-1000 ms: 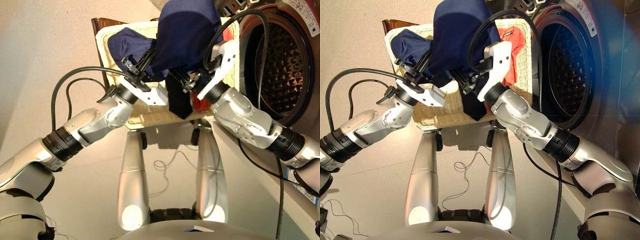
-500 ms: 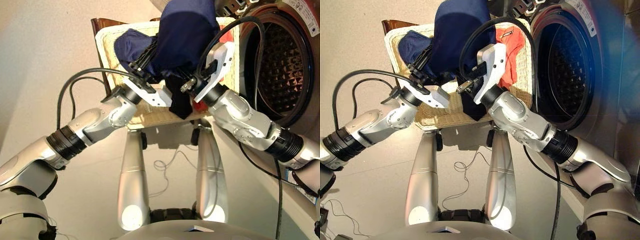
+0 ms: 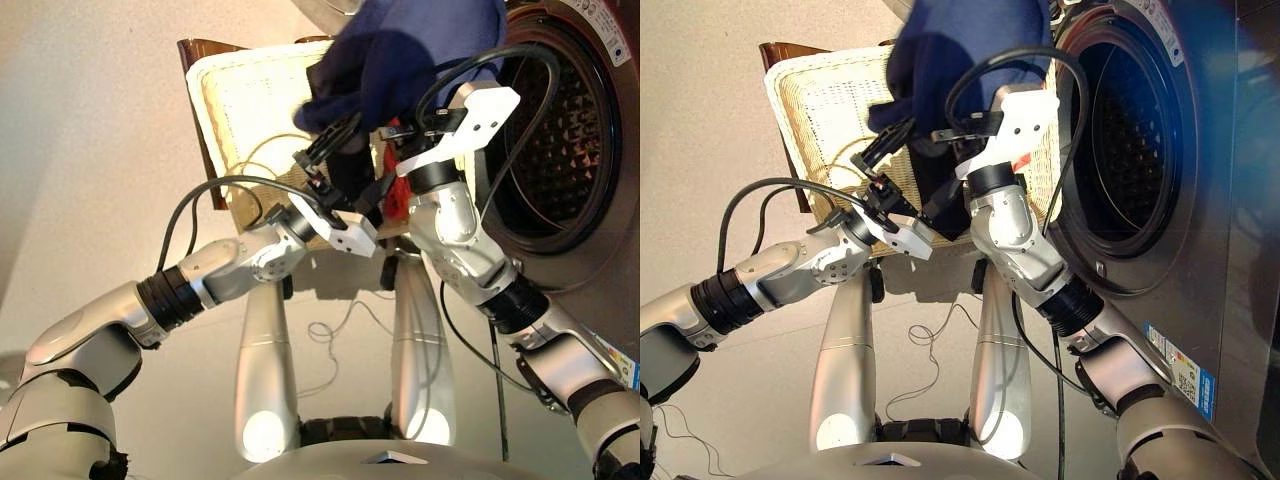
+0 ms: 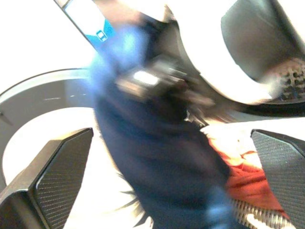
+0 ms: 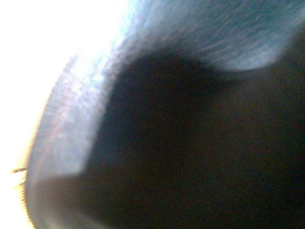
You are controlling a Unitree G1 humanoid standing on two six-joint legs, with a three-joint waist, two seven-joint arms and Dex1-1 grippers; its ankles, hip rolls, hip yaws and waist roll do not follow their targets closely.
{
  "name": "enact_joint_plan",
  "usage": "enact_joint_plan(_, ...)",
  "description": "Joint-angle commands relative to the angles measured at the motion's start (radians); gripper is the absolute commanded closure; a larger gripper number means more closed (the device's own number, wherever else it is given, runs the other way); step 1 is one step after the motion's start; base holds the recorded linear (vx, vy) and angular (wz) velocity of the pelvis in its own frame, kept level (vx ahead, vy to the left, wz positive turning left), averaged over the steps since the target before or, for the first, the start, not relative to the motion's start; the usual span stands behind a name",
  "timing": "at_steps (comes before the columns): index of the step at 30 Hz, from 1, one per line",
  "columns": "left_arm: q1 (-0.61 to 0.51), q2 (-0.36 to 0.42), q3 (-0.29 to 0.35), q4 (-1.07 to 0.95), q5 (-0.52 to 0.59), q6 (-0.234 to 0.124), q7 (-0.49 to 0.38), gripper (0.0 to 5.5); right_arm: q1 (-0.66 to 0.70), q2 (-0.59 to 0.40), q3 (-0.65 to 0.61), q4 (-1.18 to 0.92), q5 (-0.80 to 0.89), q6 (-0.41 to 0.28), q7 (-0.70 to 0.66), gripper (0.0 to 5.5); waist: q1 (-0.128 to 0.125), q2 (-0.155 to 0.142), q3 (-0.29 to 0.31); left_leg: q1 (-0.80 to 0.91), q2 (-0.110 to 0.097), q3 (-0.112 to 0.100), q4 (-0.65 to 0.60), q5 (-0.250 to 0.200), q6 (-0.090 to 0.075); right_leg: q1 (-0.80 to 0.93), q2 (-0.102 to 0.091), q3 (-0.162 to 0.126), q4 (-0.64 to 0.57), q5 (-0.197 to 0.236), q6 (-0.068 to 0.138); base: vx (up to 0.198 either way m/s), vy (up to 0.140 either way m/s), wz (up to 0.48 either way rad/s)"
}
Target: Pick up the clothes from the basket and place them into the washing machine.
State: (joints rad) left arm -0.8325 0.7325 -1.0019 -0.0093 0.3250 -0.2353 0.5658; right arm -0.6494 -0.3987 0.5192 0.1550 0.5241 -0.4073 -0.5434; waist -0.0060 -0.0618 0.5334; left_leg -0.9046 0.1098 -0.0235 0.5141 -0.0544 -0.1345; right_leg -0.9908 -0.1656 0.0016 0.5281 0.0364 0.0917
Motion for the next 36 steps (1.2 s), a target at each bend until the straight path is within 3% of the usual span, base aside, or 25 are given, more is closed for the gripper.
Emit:
enact_joint_plan(1,0.019,-0.050,0.037,-0.103,0.016,-0.084,0.050,0.00,-0.015,0.028,-0.061,-0.005,-0.069,-0.103,-0.065,5.50,-0.015,0.077,-0.013,-0.046,-0.011,0.050,-0.019,0.033,0.049,0.022,0.012,0.009,-0.002,-0.083,0.035,0.000,0.000,0.000)
enact_joint_plan(10,0.007,-0.112,0.029,-0.083,-0.013,-0.096,0.058,0.00,-0.022,0.149,-0.193,0.358,0.006,-0.155,-0.177,5.50,-0.004,0.103,-0.013,-0.063,-0.020,0.046,-0.009,0.026,0.052,0.009,0.010,0.013,0.004,-0.090,0.035,0.000,0.000,0.000)
enact_joint_plan(17,-0.006,-0.142,0.044,-0.087,-0.033,-0.097,0.056,0.00,-0.063,0.153,-0.311,0.515,0.082,-0.183,-0.229,5.50,0.004,0.121,-0.013,-0.079,-0.026,0.043,0.004,0.017,0.053,-0.002,0.007,0.016,0.010,-0.097,0.036,0.000,0.000,0.000)
enact_joint_plan(23,-0.013,-0.141,0.054,-0.101,-0.045,-0.107,0.050,0.00,-0.121,0.040,-0.388,0.639,-0.046,-0.114,-0.378,5.50,0.010,0.133,-0.013,-0.102,-0.029,0.037,0.012,0.015,0.053,-0.022,0.003,0.012,0.018,-0.097,0.037,0.000,0.000,0.000)
enact_joint_plan(25,-0.015,-0.138,0.052,-0.116,-0.052,-0.110,0.041,0.00,-0.145,-0.039,-0.418,0.695,-0.077,-0.078,-0.427,5.50,0.014,0.136,-0.013,-0.110,-0.033,0.029,0.017,0.011,0.054,-0.032,-0.001,0.011,0.028,-0.100,0.040,0.000,0.000,0.000)
enact_joint_plan(29,-0.022,-0.139,0.052,-0.119,-0.063,-0.113,0.028,0.00,-0.172,-0.132,-0.452,0.747,-0.063,-0.061,-0.433,5.50,0.016,0.138,-0.013,-0.125,-0.035,0.022,0.025,0.009,0.054,-0.047,-0.004,0.010,0.040,-0.101,0.042,0.000,0.000,0.000)
enact_joint_plan(30,-0.017,-0.131,0.057,-0.123,-0.072,-0.115,0.020,0.00,-0.170,-0.201,-0.476,0.764,-0.061,-0.048,-0.443,5.50,0.016,0.135,-0.013,-0.132,-0.036,0.019,0.031,0.006,0.053,-0.052,-0.007,0.009,0.049,-0.105,0.044,0.000,0.000,0.000)
enact_joint_plan(36,-0.019,-0.102,0.057,-0.135,-0.096,-0.117,-0.005,0.00,-0.201,-0.405,-0.520,0.885,0.012,-0.031,-0.419,5.50,0.021,0.125,-0.013,-0.156,-0.040,0.007,0.051,0.002,0.050,-0.065,-0.014,0.004,0.068,-0.109,0.049,0.000,0.000,0.000)
